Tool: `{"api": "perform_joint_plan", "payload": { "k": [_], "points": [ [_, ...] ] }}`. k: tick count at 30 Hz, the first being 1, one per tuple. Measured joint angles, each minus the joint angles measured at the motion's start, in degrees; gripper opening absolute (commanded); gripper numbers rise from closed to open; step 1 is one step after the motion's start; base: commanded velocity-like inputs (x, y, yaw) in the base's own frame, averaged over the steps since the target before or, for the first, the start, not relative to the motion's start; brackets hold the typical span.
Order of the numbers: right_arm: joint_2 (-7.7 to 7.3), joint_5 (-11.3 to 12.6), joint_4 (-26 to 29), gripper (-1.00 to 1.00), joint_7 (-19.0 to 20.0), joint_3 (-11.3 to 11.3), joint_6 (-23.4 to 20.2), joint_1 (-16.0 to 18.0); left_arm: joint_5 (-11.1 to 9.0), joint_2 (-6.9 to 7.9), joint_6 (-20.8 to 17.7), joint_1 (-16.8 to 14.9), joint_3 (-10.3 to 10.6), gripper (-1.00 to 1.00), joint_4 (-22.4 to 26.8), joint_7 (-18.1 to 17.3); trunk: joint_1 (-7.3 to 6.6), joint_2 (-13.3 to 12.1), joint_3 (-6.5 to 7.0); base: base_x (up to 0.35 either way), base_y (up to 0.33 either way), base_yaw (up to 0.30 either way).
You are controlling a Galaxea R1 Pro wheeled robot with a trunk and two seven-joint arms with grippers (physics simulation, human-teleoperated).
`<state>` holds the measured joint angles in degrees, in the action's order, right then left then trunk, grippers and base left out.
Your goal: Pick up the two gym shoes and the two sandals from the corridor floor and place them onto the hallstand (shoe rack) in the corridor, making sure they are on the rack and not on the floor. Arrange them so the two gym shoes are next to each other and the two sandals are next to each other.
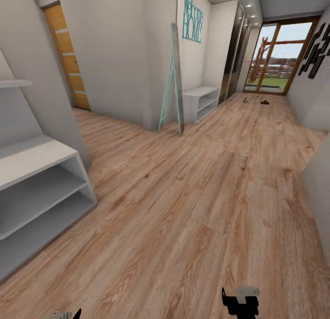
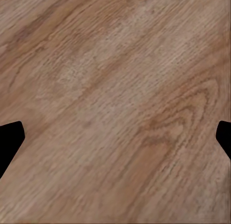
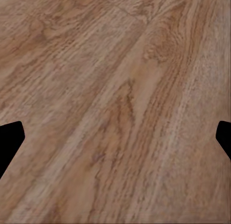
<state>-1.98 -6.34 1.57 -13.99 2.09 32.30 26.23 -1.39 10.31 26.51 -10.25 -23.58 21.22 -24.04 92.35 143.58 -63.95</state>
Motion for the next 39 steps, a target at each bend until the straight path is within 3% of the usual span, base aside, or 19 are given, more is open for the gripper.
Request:
{"api": "perform_joint_plan", "payload": {
  "k": [19, 39],
  "points": [
    [0.04, 0.0, 0.1, 1.00, 0.0, 0.0, 0.0, 0.0, 0.0, 0.00, 0.0, 0.0, 0.0, 1.00, -0.1, 0.0, -0.01, 0.0, 0.57, 0.327, 0.000, -0.280],
    [0.04, 0.0, 0.1, 1.00, 0.2, 0.0, 0.0, 0.0, 0.0, -0.02, 0.0, 0.0, 0.0, 1.00, -0.1, 0.0, -0.01, 0.0, 0.63, 0.337, 0.000, -0.028]
  ]
}}
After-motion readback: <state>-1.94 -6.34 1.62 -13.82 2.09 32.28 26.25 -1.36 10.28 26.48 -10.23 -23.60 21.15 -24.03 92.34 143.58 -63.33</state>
